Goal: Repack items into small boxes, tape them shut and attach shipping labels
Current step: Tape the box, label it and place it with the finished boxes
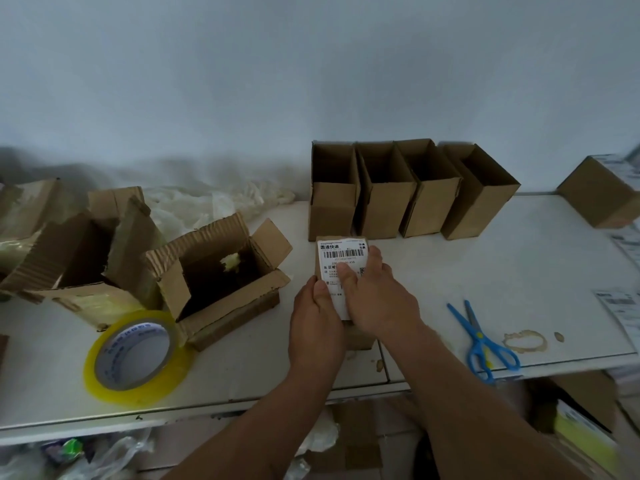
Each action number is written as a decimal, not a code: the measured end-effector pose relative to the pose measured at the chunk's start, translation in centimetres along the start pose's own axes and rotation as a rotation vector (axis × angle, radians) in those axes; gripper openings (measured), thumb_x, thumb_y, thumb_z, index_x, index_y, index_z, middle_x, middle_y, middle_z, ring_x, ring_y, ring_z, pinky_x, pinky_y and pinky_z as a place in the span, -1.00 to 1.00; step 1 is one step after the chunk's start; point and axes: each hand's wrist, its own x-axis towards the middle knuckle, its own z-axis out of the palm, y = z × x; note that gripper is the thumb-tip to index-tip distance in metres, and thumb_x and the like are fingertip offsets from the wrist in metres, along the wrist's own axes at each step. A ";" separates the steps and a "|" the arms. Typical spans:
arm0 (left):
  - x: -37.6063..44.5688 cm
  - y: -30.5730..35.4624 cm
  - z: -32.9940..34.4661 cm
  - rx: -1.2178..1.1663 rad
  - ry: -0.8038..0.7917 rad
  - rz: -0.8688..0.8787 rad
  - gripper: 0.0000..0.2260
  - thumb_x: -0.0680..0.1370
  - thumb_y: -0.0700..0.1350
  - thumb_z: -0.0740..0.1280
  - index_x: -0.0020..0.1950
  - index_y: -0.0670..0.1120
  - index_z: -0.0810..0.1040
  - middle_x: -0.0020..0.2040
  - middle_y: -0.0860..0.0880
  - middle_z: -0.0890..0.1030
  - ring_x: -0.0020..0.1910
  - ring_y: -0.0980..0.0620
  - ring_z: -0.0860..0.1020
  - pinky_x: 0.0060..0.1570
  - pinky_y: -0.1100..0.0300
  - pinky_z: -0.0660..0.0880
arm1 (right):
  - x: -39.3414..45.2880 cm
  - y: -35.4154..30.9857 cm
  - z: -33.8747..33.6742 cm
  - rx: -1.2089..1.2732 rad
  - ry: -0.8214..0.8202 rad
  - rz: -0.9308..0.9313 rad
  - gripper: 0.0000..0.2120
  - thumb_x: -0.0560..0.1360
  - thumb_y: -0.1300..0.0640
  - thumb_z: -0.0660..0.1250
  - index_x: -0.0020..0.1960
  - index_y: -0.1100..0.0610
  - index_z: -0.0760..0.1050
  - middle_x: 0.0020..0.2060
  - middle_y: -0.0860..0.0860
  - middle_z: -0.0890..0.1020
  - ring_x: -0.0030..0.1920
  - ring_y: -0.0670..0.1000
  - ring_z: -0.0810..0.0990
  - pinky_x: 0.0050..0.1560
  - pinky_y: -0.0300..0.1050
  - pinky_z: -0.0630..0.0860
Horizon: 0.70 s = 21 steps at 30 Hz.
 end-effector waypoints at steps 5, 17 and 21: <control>0.0 0.1 0.0 0.033 0.005 0.001 -0.67 0.70 0.07 -0.02 0.27 0.10 0.50 0.10 0.09 0.59 0.05 0.14 0.57 0.13 0.07 0.54 | 0.1 -0.1 -0.4 -0.093 -0.010 0.004 -0.28 0.58 -0.35 -0.09 0.58 0.05 -0.11 0.45 0.12 0.30 0.36 0.18 0.39 0.34 0.16 0.34; 0.4 -0.7 0.5 0.089 0.005 0.010 -0.60 0.69 0.13 -0.07 0.32 0.09 0.47 0.17 0.07 0.55 0.12 0.09 0.52 0.23 0.00 0.47 | 3.2 -2.4 0.0 -0.089 0.066 -0.025 -0.29 0.59 -0.33 -0.04 0.57 0.06 -0.07 0.45 0.13 0.25 0.31 0.19 0.44 0.27 0.11 0.38; 0.1 -0.6 0.3 0.064 0.005 -0.006 -0.60 0.69 0.14 -0.07 0.31 0.09 0.48 0.14 0.06 0.57 0.09 0.09 0.53 0.19 -0.01 0.50 | 2.8 -2.4 -0.5 -0.007 0.081 -0.033 -0.28 0.58 -0.34 -0.01 0.58 0.04 -0.08 0.46 0.11 0.27 0.31 0.17 0.45 0.28 0.12 0.40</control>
